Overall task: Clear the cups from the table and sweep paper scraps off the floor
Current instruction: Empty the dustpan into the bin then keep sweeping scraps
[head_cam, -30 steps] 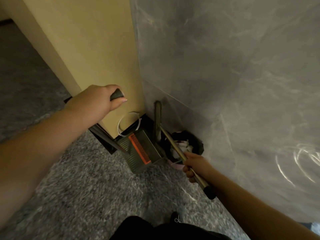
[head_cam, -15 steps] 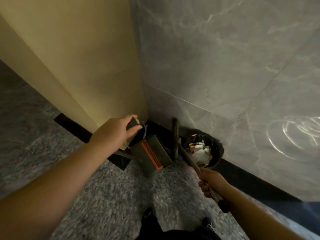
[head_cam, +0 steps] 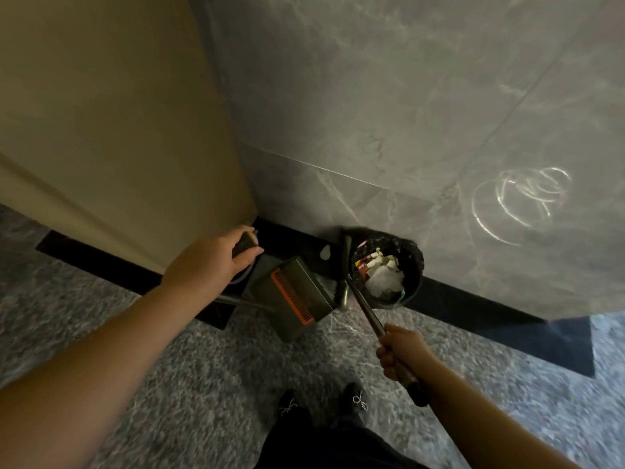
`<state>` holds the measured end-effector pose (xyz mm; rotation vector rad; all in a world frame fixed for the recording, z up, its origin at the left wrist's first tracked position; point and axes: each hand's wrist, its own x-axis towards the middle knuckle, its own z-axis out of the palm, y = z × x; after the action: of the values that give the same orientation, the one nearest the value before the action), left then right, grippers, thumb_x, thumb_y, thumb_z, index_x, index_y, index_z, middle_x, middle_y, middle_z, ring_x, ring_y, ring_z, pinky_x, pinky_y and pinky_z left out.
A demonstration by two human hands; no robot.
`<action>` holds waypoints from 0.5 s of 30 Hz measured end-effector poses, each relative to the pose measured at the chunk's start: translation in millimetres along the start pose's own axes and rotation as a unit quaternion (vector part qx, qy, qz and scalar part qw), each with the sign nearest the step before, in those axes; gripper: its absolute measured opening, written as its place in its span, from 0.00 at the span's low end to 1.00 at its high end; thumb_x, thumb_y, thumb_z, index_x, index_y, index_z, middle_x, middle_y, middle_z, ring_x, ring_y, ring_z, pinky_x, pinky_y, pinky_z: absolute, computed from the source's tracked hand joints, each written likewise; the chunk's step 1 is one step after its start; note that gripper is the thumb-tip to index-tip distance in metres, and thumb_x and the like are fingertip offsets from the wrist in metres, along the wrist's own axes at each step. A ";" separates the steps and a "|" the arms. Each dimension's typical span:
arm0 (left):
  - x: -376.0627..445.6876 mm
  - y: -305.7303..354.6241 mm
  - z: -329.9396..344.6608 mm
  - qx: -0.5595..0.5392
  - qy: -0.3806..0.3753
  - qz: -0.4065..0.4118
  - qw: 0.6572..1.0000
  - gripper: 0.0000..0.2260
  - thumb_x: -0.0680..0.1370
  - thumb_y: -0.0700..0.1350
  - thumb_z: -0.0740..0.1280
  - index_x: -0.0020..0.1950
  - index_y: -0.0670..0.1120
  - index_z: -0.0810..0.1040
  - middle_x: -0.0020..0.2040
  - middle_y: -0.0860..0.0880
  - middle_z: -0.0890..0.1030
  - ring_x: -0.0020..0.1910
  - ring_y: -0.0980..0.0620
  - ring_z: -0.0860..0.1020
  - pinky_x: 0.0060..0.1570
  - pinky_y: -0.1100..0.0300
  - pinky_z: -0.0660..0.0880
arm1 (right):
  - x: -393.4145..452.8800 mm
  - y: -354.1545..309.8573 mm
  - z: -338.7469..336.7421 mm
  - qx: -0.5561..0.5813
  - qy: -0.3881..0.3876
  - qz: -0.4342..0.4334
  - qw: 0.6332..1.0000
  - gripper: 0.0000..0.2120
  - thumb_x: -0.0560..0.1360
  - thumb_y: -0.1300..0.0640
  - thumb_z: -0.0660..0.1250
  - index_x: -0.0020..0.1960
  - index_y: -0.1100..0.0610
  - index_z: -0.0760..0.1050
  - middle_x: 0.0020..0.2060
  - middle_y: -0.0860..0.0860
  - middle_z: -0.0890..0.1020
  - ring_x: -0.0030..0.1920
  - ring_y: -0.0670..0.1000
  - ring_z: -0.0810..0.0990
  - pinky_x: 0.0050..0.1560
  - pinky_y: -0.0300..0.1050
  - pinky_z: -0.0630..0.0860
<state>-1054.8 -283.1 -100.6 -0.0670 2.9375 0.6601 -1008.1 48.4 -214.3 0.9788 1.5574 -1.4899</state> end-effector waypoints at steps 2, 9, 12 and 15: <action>4.6 -0.1 4.4 0.015 0.003 -0.004 1.000 0.21 0.80 0.56 0.63 0.71 0.49 0.72 0.34 0.49 0.74 0.28 0.52 0.70 0.25 0.59 0.61 | 3.9 -3.6 -1.0 -0.021 0.003 0.006 1.000 0.12 0.78 0.68 0.55 0.49 0.52 0.70 0.21 0.52 0.72 0.18 0.47 0.68 0.21 0.37 0.67; 31.2 -5.7 22.0 0.007 -0.005 -0.006 1.000 0.21 0.80 0.55 0.64 0.71 0.49 0.72 0.30 0.56 0.65 0.25 0.60 0.63 0.20 0.67 0.57 | 31.4 -37.3 2.0 -0.093 0.004 0.009 0.996 0.11 0.76 0.70 0.52 0.46 0.57 0.69 0.21 0.53 0.69 0.18 0.48 0.67 0.20 0.37 0.65; 45.8 -10.8 27.6 -0.025 -0.014 -0.023 0.999 0.20 0.80 0.55 0.63 0.70 0.51 0.72 0.36 0.55 0.72 0.29 0.60 0.69 0.24 0.68 0.59 | 45.8 -59.6 6.0 -0.127 0.001 0.015 0.992 0.08 0.77 0.69 0.53 0.44 0.59 0.67 0.21 0.54 0.70 0.18 0.50 0.68 0.22 0.39 0.66; 65.9 -15.9 32.9 -0.063 -0.018 -0.039 0.997 0.19 0.80 0.56 0.62 0.68 0.51 0.73 0.45 0.50 0.79 0.36 0.55 0.73 0.29 0.66 0.64 | 63.1 -83.1 9.3 -0.179 -0.008 0.027 0.984 0.09 0.78 0.68 0.53 0.41 0.61 0.66 0.18 0.53 0.71 0.22 0.51 0.69 0.25 0.42 0.66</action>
<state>-1115.2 -284.3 -145.8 -0.1794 2.8389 0.8236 -1109.9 38.5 -236.8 0.7900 1.6991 -1.1255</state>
